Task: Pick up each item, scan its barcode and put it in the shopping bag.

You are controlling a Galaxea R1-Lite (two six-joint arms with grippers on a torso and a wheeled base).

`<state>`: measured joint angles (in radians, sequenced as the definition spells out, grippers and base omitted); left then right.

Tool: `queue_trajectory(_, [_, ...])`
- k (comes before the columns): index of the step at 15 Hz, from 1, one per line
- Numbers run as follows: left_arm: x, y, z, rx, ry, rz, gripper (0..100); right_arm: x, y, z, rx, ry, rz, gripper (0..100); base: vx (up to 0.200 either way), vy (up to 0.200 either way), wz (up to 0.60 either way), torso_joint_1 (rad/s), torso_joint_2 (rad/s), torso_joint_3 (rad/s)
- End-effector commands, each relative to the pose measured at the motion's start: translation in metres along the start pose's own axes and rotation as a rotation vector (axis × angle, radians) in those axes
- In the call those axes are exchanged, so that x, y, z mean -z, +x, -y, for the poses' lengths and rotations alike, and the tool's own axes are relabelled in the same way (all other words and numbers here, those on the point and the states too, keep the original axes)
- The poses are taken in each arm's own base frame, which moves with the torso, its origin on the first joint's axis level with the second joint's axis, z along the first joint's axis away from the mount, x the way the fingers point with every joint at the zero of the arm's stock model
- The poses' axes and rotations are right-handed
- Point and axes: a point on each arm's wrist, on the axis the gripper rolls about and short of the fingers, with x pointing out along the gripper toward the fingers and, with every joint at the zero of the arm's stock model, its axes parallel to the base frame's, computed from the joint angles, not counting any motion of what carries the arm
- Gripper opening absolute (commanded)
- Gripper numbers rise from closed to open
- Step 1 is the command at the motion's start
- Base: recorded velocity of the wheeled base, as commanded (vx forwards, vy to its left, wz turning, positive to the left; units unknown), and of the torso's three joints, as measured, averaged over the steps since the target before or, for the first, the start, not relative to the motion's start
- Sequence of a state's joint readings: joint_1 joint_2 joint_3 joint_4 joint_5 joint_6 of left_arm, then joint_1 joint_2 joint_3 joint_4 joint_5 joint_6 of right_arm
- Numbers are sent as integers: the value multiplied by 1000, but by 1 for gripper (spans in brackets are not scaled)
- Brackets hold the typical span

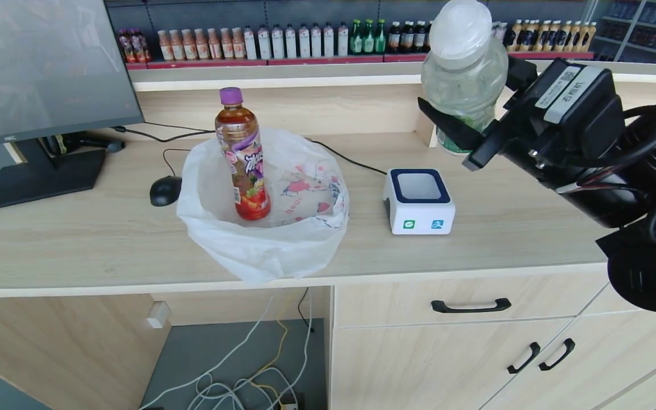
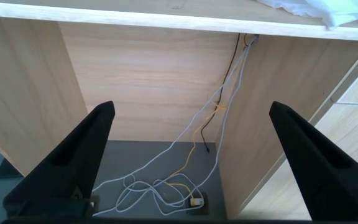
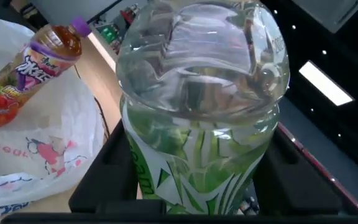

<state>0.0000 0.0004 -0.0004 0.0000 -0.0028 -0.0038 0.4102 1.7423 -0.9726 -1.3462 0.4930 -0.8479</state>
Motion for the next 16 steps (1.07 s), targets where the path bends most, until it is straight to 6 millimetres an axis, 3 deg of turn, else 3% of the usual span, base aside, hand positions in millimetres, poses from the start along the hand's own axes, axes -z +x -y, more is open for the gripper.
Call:
queue_trajectory(1, [0,0,0,0,-1,0,100,17,8,-16,-57,-13,12,0,0,0,0,0,0,0])
queue_trajectory(6, [0,0,0,0,-1,0,100,23,9,-26,-192,-19,138,0,0,0,0,0,0,0])
queue_trajectory(10, [0,0,0,0,-1,0,100,38,7,-40,-260,-18,143,0,0,0,0,0,0,0])
queue_trajectory(13, [0,0,0,0,-1,0,100,57,-4,-34,-276,-60,121,0,0,0,0,0,0,0])
queue_trajectory(16, [0,0,0,0,-1,2,100,62,-6,-35,-292,-83,128,0,0,0,0,0,0,0])
